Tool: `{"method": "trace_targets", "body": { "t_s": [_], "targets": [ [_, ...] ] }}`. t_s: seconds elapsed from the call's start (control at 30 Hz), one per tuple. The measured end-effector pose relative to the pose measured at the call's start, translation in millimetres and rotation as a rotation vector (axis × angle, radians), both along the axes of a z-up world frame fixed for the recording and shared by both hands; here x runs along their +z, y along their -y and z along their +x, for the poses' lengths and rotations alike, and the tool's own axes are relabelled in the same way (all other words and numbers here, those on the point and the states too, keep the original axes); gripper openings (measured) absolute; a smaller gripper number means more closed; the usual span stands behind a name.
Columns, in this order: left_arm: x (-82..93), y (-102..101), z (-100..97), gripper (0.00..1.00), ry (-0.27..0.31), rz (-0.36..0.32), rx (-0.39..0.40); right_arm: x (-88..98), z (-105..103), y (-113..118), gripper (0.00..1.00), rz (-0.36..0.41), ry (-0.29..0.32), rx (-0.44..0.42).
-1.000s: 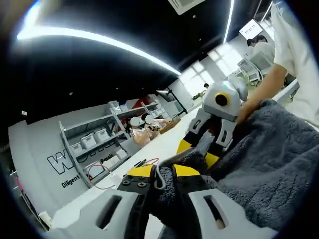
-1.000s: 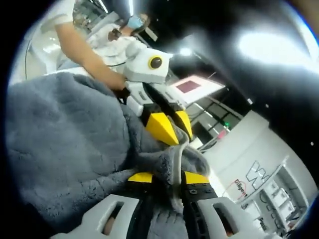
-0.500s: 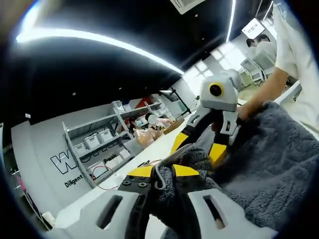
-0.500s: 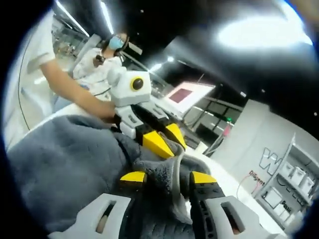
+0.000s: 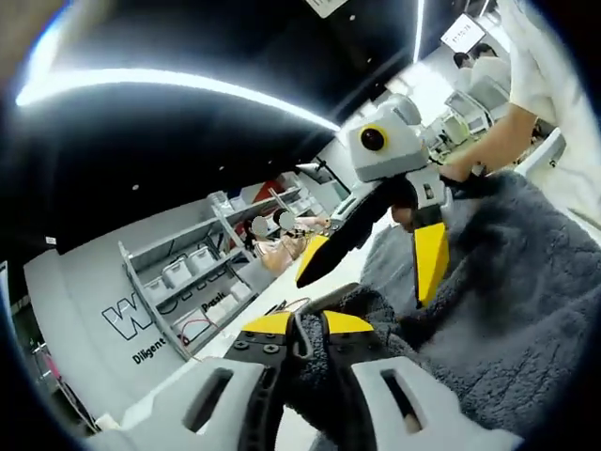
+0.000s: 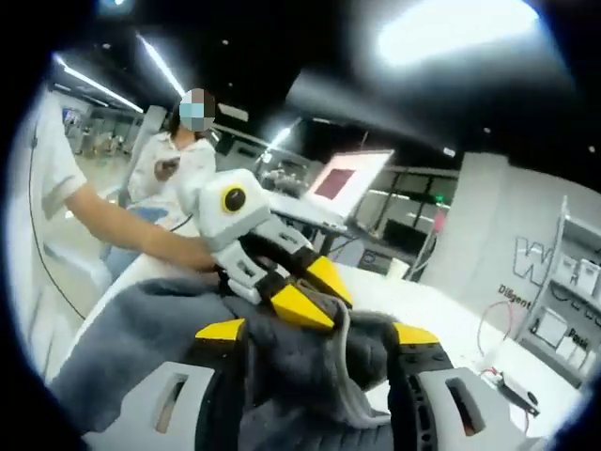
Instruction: Open the folded towel by lifting each exposed corner and separating the folded layers until the towel lies flat within the target outline without major curled edges
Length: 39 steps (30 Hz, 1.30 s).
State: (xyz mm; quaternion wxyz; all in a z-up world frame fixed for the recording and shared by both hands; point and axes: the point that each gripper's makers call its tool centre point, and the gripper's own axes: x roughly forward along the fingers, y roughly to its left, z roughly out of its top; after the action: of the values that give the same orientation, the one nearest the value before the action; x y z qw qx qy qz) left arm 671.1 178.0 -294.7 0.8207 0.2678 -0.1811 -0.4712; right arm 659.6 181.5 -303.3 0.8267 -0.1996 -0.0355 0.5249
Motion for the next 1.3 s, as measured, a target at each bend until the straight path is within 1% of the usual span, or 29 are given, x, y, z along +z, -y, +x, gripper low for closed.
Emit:
{"method": "trace_targets", "body": {
  "t_s": [0.03,0.07,0.1,0.13,0.17,0.23,0.27,0.3,0.33,0.4,0.5,0.53,0.57,0.6,0.73,0.77,0.83,0.87,0.9,0.93,0.97,1.0,1.07,1.1,1.13,1.17,1.23,1.27,1.3],
  "targets": [
    [3.8,2,-2.8,0.11,-0.021,-0.027,-0.023,2.3,0,-3,0.51,0.001,0.011,0.006],
    [5.5,2,-4.7,0.11,-0.023,-0.033,-0.034,3.1,0,-4,0.47,0.001,0.015,0.011],
    [6.2,1,-6.2,0.11,-0.018,-0.032,-0.039,1.8,3,-5,0.41,-0.016,0.015,0.007],
    [6.2,1,-6.4,0.11,-0.016,-0.031,-0.039,-5.3,8,0,0.37,-0.07,0.01,-0.022],
    [5.9,-1,-5.7,0.11,0.004,-0.015,-0.03,-8.9,7,2,0.35,-0.093,0.007,-0.039],
    [11.7,-3,-7.9,0.11,0.037,-0.033,-0.034,-7.9,1,0,0.33,-0.075,0.0,-0.025],
    [15.8,-2,-10.9,0.11,0.039,-0.059,-0.055,-7.8,1,0,0.32,-0.072,-0.005,-0.02],
    [16.4,-2,-10.7,0.11,0.026,-0.065,-0.058,-8.1,0,1,0.29,-0.07,-0.013,-0.019],
    [17.4,-1,-11.3,0.11,0.02,-0.075,-0.064,-9.0,-1,1,0.25,-0.07,-0.032,-0.015],
    [17.6,1,-15.1,0.11,0.021,-0.081,-0.089,-8.3,-1,2,0.17,-0.067,-0.038,-0.009],
    [16.3,4,-17.5,0.11,0.023,-0.076,-0.099,-7.3,1,2,0.07,-0.086,-0.006,-0.008],
    [16.6,4,-16.9,0.12,0.036,-0.07,-0.092,-7.3,4,3,0.02,-0.106,0.029,-0.017],
    [18.0,4,-16.4,0.12,0.04,-0.072,-0.087,-8.6,2,3,0.0,-0.126,0.046,-0.011],
    [22.2,7,-19.8,0.12,0.051,-0.079,-0.097,-8.4,0,3,0.0,-0.127,0.045,-0.013],
    [21.7,12,-24.7,0.14,0.119,-0.027,-0.11,-4.5,0,7,0.0,-0.139,0.056,-0.027],
    [20.3,13,-25.0,0.14,0.121,-0.02,-0.115,-4.3,0,8,0.0,-0.143,0.057,-0.031],
    [16.6,14,-26.7,0.16,0.096,-0.013,-0.135,-5.8,0,11,0.0,-0.157,0.067,-0.039],
    [15.2,15,-28.5,0.17,0.065,-0.021,-0.15,-6.3,0,12,0.0,-0.161,0.07,-0.039],
    [15.1,17,-33.6,0.19,0.0,-0.049,-0.182,-4.7,-1,12,0.0,-0.15,0.071,-0.039],
    [16.6,19,-37.9,0.23,-0.036,-0.071,-0.216,-3.0,-1,13,0.0,-0.137,0.069,-0.039],
    [20.6,21,-44.8,0.29,-0.112,-0.119,-0.26,4.4,-2,12,0.0,-0.072,0.057,-0.04],
    [24.9,23,-51.1,0.37,-0.18,-0.158,-0.273,6.0,-4,12,0.0,-0.047,0.039,-0.031],
    [29.3,24,-52.7,0.48,-0.209,-0.172,-0.295,4.9,-5,14,0.0,-0.057,0.048,-0.024],
    [30.4,24,-51.7,0.51,-0.203,-0.168,-0.29,5.1,-6,14,0.0,-0.057,0.05,-0.025],
    [36.5,20,-45.7,0.51,-0.162,-0.148,-0.267,6.0,-6,14,0.0,-0.061,0.059,-0.029],
    [38.8,18,-43.5,0.5,-0.145,-0.136,-0.257,6.3,-7,14,0.0,-0.061,0.058,-0.029],
    [42.7,14,-38.5,0.44,-0.129,-0.114,-0.237,7.5,-10,14,0.0,-0.072,0.059,-0.028],
    [43.3,11,-32.7,0.39,-0.114,-0.075,-0.209,8.8,-11,14,0.0,-0.08,0.075,-0.029],
    [41.5,9,-27.4,0.32,-0.088,-0.03,-0.174,9.2,-12,14,0.0,-0.081,0.076,-0.029]
  ]
}}
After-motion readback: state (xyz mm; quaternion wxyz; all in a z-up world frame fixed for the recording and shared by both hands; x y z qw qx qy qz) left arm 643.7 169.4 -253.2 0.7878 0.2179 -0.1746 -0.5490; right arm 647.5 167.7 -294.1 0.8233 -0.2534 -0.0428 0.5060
